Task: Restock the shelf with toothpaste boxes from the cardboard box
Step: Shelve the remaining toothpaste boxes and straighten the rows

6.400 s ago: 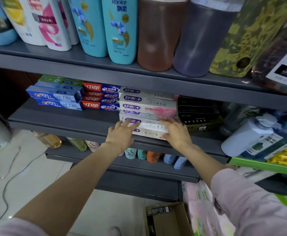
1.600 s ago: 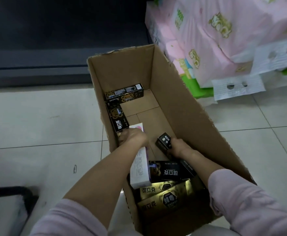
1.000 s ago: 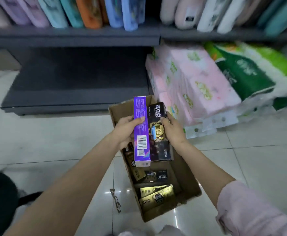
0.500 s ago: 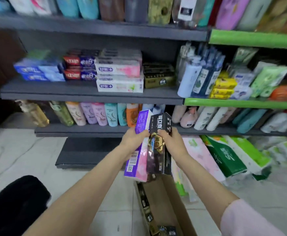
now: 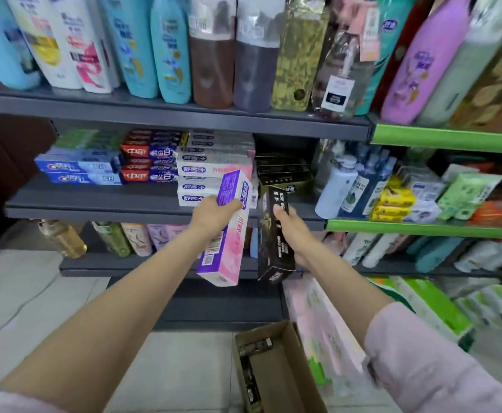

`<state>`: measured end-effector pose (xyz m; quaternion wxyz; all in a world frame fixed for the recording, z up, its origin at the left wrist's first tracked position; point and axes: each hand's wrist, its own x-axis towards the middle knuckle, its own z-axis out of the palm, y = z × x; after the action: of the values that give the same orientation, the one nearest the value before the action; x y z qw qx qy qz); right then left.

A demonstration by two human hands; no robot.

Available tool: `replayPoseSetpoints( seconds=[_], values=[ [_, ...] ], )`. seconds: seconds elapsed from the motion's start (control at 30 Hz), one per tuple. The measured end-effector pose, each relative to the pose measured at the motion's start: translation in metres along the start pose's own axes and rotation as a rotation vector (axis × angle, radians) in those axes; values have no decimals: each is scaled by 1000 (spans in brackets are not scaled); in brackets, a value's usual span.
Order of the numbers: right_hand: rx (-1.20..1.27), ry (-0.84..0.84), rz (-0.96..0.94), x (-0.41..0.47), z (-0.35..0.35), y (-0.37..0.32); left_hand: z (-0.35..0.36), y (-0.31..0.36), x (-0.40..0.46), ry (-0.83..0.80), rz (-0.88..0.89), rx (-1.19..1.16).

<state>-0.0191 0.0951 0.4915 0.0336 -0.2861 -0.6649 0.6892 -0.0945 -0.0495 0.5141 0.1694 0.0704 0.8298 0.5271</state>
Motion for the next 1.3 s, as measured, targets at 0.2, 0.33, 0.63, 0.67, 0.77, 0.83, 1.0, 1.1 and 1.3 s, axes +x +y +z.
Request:
replayPoseSetpoints(
  seconds=[0.2,0.33,0.63,0.67,0.77,0.83,1.0,1.1,1.3],
  values=[
    [-453,46,6,83,-8,-17,-3,21,55,12,15,49],
    [-808,125,-110,113,-11,-27,-1,30,87,-10,22,41],
    [-1152,156,-360,158,-15,-40,0,26,143,-16,-13,88],
    [-1195,150,-351,161,-14,-42,2,26,147,-20,-20,93],
    [-1301,84,-324,172,-13,-46,7,24,156,-41,-24,95],
    [-1372,39,-330,179,-16,-46,10,23,159,-53,-9,90],
    [-1475,3,-392,195,-26,-42,13,22,167,-65,9,122],
    [-1553,-29,-390,204,-33,-39,16,23,169,-73,12,139],
    [-1553,-4,-397,212,-39,-25,20,20,171,-124,73,239]
  ],
)
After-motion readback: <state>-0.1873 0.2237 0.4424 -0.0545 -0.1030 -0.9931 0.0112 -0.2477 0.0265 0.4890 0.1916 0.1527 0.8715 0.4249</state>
